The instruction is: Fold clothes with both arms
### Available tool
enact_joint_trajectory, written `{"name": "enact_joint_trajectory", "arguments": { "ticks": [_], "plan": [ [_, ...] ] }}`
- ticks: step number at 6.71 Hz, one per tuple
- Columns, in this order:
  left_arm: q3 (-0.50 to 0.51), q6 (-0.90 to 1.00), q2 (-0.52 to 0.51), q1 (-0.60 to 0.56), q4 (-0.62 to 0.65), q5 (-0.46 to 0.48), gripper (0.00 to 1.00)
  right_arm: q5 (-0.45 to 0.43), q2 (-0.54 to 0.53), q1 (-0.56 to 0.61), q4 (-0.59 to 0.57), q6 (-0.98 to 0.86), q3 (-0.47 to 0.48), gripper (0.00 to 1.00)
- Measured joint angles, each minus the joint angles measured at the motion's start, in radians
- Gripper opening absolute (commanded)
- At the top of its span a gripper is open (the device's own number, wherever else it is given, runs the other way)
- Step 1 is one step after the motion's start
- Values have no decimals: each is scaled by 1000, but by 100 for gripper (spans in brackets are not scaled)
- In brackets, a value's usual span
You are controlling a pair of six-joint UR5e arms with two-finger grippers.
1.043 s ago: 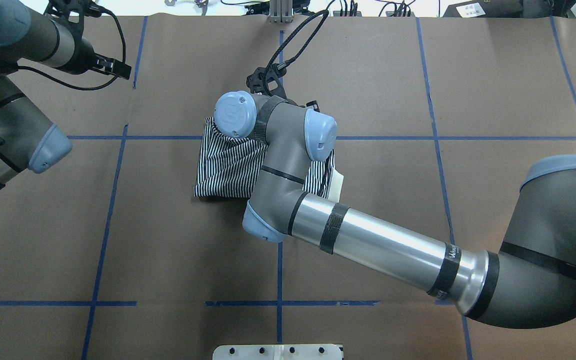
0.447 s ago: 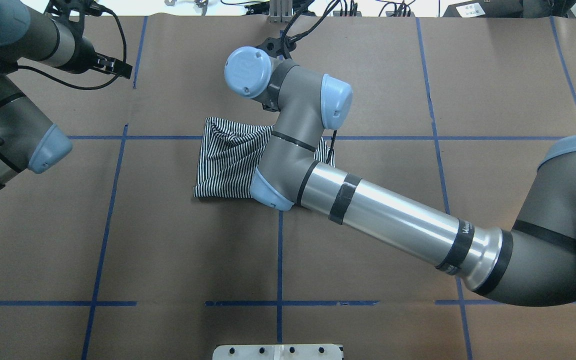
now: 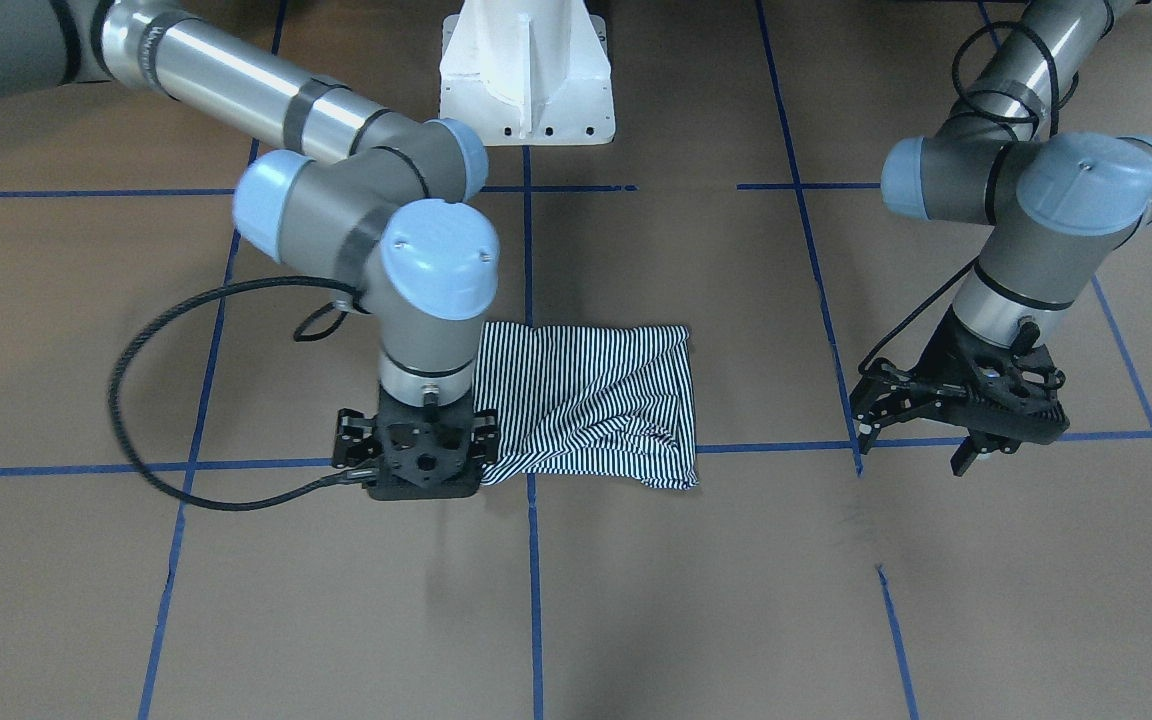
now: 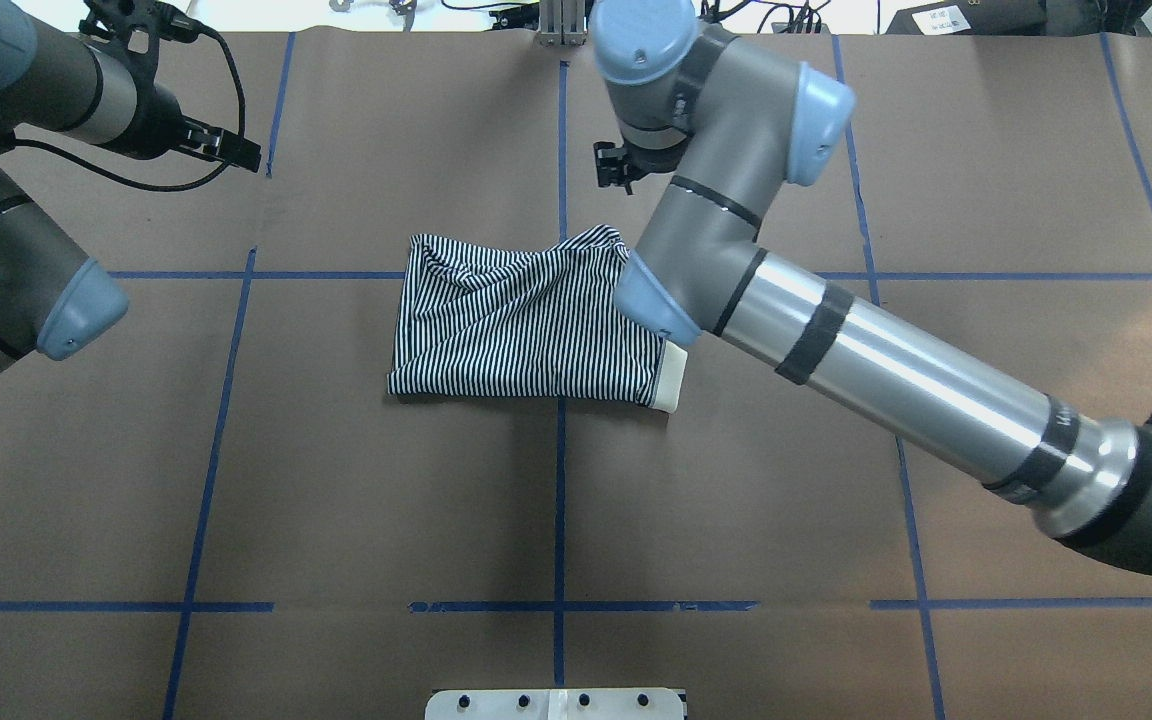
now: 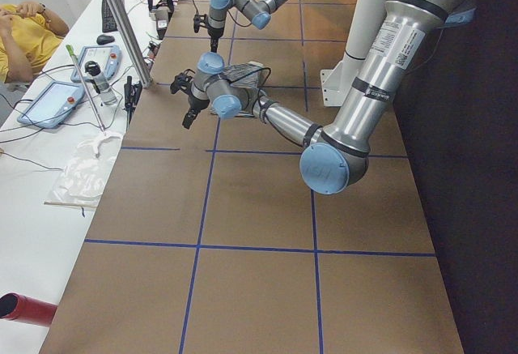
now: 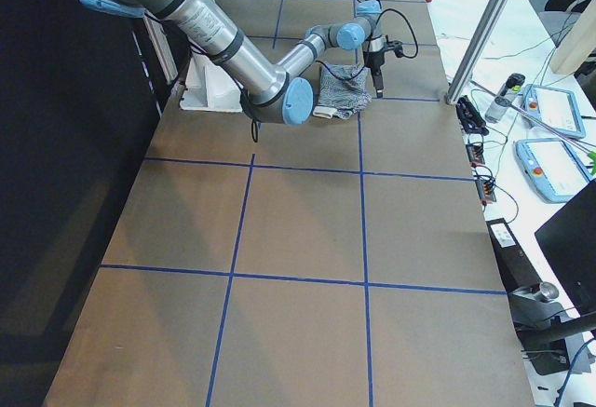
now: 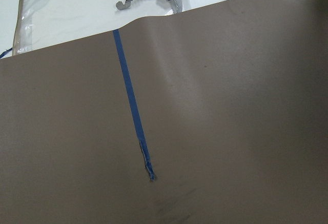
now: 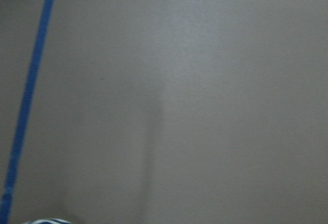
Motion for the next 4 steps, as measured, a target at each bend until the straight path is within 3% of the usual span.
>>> {"name": "enact_joint_trajectory", "arguments": {
  "ticks": [2,4],
  "plan": [
    [-42,198,87,-70,4,-11,100,79,-291,121,-1,-232,246,100],
    [-38,447,181,-235,6,-116,100,171,-559,266,4,-447,404,100]
  ]
}}
